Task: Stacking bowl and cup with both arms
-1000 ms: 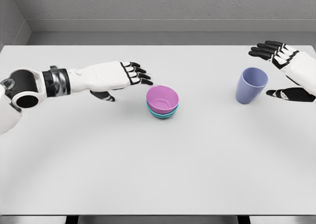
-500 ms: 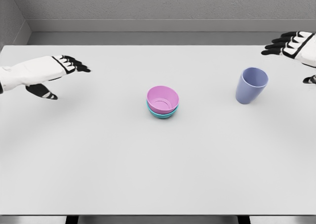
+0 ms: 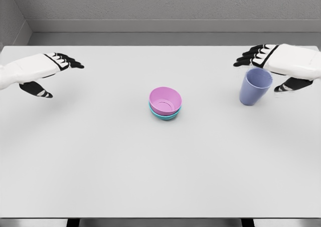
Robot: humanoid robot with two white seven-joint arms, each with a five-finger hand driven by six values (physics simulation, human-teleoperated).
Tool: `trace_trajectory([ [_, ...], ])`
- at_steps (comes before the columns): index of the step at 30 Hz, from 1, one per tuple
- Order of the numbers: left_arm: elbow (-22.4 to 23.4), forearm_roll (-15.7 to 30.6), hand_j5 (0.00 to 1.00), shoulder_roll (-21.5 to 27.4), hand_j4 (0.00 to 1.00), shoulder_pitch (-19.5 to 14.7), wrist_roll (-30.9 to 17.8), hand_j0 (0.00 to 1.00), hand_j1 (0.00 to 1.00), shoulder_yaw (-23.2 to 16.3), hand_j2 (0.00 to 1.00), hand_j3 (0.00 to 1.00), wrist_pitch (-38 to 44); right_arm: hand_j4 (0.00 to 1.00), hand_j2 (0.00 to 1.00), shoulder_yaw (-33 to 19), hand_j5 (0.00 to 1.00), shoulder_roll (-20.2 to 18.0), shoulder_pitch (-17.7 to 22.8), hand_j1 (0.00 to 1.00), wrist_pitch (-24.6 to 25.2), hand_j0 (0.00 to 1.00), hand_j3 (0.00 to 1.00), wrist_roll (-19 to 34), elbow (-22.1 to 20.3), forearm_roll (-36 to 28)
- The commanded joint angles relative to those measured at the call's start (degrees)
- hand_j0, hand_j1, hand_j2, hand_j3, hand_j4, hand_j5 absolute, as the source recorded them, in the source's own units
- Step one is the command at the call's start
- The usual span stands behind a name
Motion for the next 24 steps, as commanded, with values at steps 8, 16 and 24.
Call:
trace_trajectory([
  [8,-0.1,0.3,1.0,-0.1,1.0,0.4,0.0,1.0,1.0,0.3,1.0,1.0,0.1,1.0,1.0,3.6,1.0,2.2,-2.2,1.0,6.6,1.0,1.0,0.0,7.5,-0.1],
  [16,-0.5,0.1,1.0,0.3,1.0,1.1,-0.2,1.0,1.0,0.3,1.0,1.0,0.1,1.0,1.0,7.5,1.0,2.5,-3.3,1.0,6.4,1.0,1.0,0.0,9.4,0.6],
  [24,-0.5,0.1,1.0,0.2,1.0,1.1,-0.2,1.0,1.0,0.3,1.0,1.0,0.1,1.0,1.0,9.7,1.0,4.8,-5.3,1.0,6.2,1.0,1.0,0.0,13.0,0.6],
])
